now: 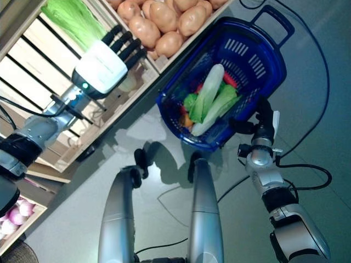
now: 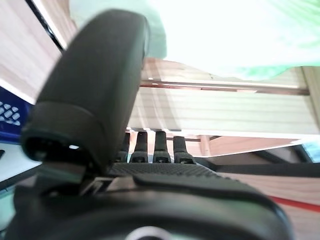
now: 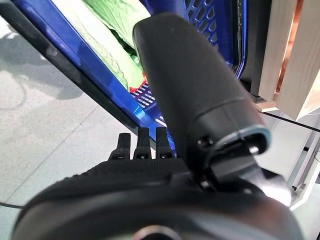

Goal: Put vegetables into the basket

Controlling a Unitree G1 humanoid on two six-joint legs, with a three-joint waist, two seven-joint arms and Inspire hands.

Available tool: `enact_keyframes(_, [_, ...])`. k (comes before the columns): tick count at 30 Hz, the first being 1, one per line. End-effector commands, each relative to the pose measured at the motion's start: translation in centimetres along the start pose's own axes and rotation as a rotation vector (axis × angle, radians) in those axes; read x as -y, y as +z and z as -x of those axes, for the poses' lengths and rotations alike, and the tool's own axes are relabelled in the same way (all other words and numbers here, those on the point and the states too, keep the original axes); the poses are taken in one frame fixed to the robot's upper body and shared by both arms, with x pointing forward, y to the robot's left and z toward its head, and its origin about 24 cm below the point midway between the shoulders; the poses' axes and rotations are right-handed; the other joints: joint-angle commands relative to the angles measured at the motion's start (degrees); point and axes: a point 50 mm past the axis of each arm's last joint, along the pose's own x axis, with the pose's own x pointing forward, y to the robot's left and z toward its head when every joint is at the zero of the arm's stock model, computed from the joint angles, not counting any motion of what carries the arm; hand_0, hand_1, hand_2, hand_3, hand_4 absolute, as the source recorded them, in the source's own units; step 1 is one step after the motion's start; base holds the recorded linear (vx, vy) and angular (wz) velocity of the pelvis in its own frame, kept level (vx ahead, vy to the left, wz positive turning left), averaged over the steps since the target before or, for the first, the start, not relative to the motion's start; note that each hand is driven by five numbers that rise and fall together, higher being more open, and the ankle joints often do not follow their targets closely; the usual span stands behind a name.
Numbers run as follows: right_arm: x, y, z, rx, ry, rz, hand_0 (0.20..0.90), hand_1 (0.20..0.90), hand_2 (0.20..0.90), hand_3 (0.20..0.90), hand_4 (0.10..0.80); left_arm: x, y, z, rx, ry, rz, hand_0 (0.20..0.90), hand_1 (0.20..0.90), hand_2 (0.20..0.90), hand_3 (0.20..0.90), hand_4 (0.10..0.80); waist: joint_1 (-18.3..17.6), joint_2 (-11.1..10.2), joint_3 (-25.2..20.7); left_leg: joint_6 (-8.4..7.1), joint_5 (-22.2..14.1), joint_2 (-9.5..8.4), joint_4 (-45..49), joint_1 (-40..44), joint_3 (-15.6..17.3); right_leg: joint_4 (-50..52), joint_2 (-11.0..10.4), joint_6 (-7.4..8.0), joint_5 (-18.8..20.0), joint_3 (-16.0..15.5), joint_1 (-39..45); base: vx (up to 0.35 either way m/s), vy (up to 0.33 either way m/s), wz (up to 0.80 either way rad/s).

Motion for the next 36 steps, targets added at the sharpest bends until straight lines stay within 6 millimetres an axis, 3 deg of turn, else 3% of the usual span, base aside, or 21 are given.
enact_keyframes(1, [0.9,4.5,-1.0,0.171,-0.01,-0.078,0.9,0.9,0.9,0.9,0.8,-0.6,-3.2,-0.7,-0.069,-0.052,-0.067,0.9,0.9,0.9,0.9,0.8,-1.11,-1.4,-0.13,0.11,-7.85,1.54,1.02,4.26,3.1,-5.57,-0.87,0.59,6.36,0.41,2.92,0.0,0.0,0.0])
enact_keyframes(7, [1.0,4.0,-0.9,0.158,-0.015,-0.076,0.9,0.9,0.9,0.9,0.8,-0.3,-3.4,-0.1,-0.088,-0.038,-0.078,0.9,0.9,0.9,0.9,0.8,-1.05,-1.32,-0.13,0.12,-8.49,1.77,2.01,4.22,3.19,-5.24,-1.37,0.66,6.11,0.37,2.97,0.013,0.006,-0.02])
enact_keyframes(14, [1.1,3.1,-0.3,0.149,-0.037,-0.078,0.9,0.9,0.9,0.9,0.8,-1.6,-4.5,1.8,-0.247,0.31,-0.003,0.9,0.9,0.9,0.9,0.8,-0.14,-1.17,-0.13,0.04,-8.84,1.62,2.31,4.05,2.77,-5.39,-1.74,0.45,5.86,0.19,3.09,0.002,0.001,0.0])
enact_keyframes(19, [1.1,2.5,0.5,0.15,-0.059,-0.082,0.9,0.9,0.9,0.9,0.8,-3.7,-3.8,2.5,-0.225,0.546,0.026,0.9,0.9,0.9,0.9,0.8,1.03,-1.08,-0.13,0.13,-9.18,1.03,2.04,3.9,2.22,-5.56,-2.0,0.21,5.52,-0.27,3.11,-0.008,-0.018,0.02])
enact_keyframes(22, [1.0,2.3,0.8,0.152,-0.062,-0.084,0.9,0.9,0.9,0.9,0.8,-4.4,-3.3,2.5,-0.208,0.589,0.03,0.9,0.9,0.9,0.9,0.8,1.41,-1.06,-0.13,0.17,-9.23,0.85,1.86,3.69,2.06,-5.41,-2.1,0.18,5.43,-0.5,2.86,-0.013,-0.016,0.05])
enact_keyframes(29, [1.1,2.9,0.6,0.168,-0.05,-0.086,0.9,0.9,0.9,0.9,0.8,-4.5,-2.9,2.2,-0.178,0.494,0.038,0.9,0.9,0.9,0.9,0.8,1.69,-0.87,-0.13,0.32,-8.88,0.63,1.33,3.27,1.91,-5.1,-2.11,0.3,5.48,-0.76,2.14,-0.011,-0.005,0.04])
enact_keyframes(36, [1.5,3.6,0.0,0.171,-0.039,-0.079,0.9,0.9,0.9,0.9,0.8,-3.1,-2.6,1.6,-0.103,0.273,0.038,0.9,0.9,0.9,0.9,0.8,1.33,-0.7,-0.13,0.37,-8.38,0.82,0.83,3.4,2.21,-5.27,-1.97,0.48,5.83,-0.7,2.07,0.0,0.0,0.0])
